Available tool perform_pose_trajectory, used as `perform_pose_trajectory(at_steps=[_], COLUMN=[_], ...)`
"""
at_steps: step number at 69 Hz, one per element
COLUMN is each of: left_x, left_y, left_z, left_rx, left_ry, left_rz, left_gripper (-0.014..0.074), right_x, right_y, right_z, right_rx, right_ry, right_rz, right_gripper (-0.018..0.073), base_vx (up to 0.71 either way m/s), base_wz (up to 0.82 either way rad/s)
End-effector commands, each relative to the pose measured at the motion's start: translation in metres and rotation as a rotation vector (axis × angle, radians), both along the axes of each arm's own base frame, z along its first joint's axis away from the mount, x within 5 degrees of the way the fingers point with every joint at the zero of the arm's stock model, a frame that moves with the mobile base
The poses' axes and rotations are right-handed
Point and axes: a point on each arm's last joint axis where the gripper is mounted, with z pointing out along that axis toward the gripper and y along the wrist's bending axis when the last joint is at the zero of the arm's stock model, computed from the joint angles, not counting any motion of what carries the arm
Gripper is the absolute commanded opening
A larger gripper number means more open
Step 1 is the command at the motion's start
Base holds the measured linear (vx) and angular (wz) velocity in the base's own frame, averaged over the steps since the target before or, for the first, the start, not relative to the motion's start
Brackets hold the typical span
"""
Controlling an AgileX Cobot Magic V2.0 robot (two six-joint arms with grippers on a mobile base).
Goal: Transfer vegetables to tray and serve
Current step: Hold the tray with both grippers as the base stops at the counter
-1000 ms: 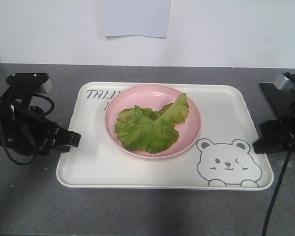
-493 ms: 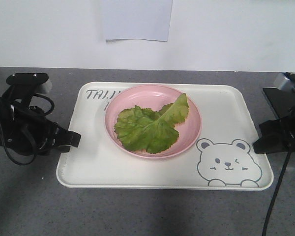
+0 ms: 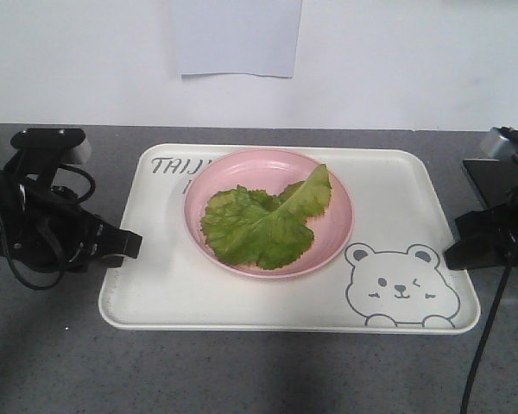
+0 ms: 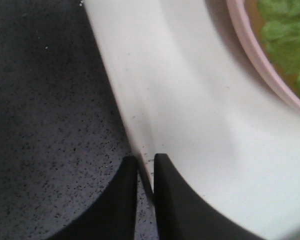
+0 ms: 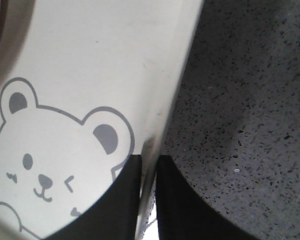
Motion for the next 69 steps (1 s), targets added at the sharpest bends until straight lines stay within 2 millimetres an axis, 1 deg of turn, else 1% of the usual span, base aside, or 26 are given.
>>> perform_pose_trajectory(at_steps=[1,69], left_x=[-0.0015,-0.0015], left_y=[-0.0082,-0.0082], left_z=[0.0240,0.0240], left_rx=[-0.098,-0.098], left_ry=[-0.114,-0.114], left_rz=[-0.003,-0.003], left_gripper=[-0.0006,-0.0006], right_x=[-0.0068,-0.0068], right_y=[0.0142,0.0142], right_z=[0.0224,0.0224], right_rx=[0.104,0.104], right_ry=[-0.058,-0.058], right_rz=[0.063,0.063], right_gripper=[-0.0003,-0.0003], base_vx=[0.04,0.01], base_wz=[-0.04,-0.01])
